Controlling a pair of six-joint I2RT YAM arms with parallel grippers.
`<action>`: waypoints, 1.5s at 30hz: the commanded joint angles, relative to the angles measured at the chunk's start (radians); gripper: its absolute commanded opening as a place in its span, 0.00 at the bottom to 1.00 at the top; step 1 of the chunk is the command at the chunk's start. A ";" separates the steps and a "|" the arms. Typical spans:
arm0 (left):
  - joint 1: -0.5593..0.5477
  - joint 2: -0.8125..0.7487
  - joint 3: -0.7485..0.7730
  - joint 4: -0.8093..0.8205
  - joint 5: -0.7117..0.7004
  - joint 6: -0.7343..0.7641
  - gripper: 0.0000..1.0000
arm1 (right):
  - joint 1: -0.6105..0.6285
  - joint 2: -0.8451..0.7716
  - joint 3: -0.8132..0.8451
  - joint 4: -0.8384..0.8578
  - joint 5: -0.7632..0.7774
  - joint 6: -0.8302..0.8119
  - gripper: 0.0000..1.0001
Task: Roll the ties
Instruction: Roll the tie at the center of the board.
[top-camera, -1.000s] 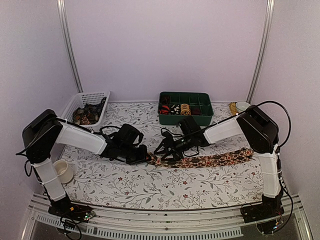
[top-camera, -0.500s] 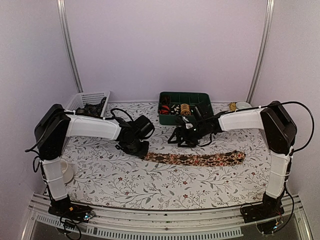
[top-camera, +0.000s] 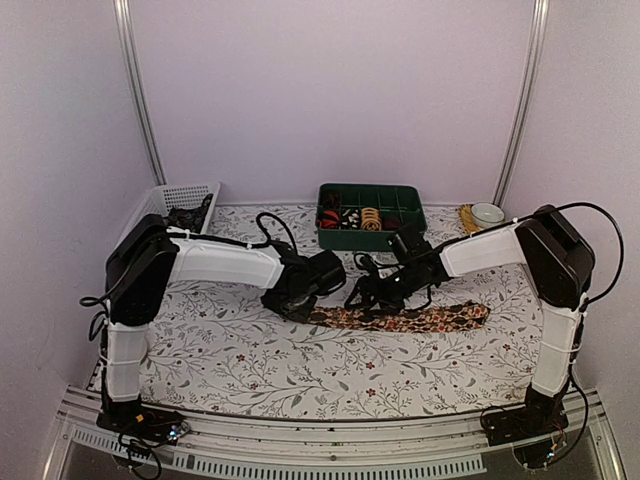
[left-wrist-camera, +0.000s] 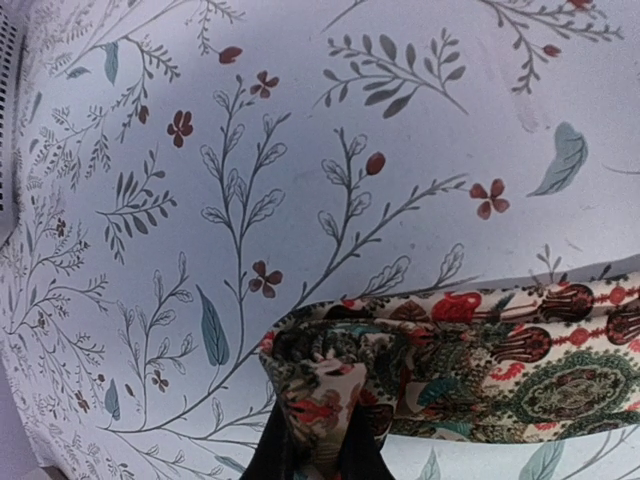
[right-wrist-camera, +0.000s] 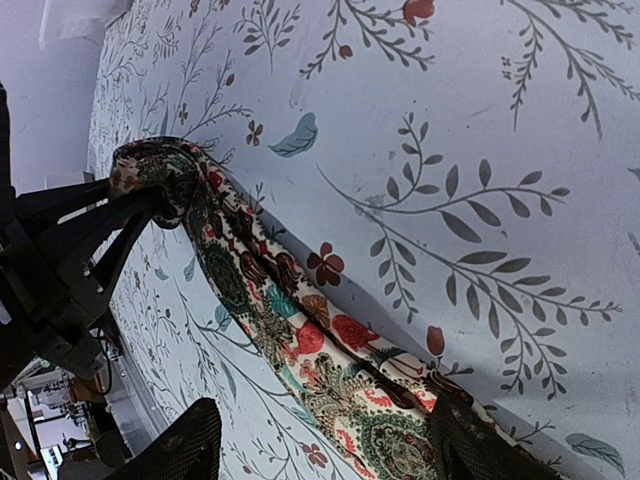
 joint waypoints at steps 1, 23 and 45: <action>-0.031 0.027 0.039 -0.036 -0.027 -0.016 0.03 | 0.002 -0.001 -0.032 0.022 -0.028 0.011 0.72; -0.076 0.136 0.156 -0.238 -0.297 -0.087 0.00 | -0.001 0.039 -0.014 0.043 -0.082 0.037 0.72; -0.140 0.238 0.181 -0.218 -0.373 -0.108 0.16 | -0.018 0.035 -0.014 0.130 -0.204 0.131 0.72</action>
